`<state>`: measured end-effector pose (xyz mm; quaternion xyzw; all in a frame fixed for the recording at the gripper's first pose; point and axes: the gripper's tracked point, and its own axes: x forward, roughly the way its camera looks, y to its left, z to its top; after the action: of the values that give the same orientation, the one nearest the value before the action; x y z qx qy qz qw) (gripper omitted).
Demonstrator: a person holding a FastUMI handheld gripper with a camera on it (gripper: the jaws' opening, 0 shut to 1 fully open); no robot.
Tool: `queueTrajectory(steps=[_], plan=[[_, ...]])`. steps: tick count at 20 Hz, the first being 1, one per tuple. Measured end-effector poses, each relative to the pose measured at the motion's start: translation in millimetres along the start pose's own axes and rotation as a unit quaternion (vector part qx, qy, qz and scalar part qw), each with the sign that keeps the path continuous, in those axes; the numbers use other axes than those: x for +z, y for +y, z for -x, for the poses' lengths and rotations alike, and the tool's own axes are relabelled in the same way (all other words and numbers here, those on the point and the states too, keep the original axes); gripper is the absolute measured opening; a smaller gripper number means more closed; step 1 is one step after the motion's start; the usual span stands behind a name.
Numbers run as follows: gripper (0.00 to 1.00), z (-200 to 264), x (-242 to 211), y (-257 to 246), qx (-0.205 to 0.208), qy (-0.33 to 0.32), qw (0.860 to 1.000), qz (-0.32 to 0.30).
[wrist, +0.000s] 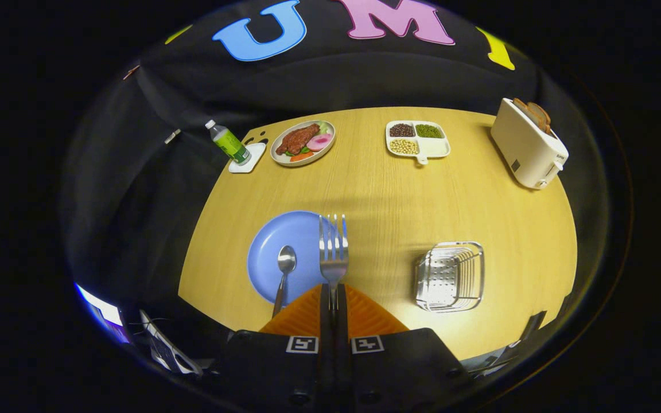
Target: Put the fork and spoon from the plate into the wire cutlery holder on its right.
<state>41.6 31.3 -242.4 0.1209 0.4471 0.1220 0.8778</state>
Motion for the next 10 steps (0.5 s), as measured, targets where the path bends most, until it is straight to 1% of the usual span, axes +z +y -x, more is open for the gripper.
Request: queueTrajectory(steps=[3, 7, 10], plan=[[0.06, 23.6, 2.0, -32.5, -0.026, 0.003, 0.999, 0.035], [0.06, 44.7, -0.3, -60.6, -0.031, 0.020, 0.999, 0.034], [0.06, 50.0, -11.0, -84.4, -0.034, 0.061, 0.996, 0.049]])
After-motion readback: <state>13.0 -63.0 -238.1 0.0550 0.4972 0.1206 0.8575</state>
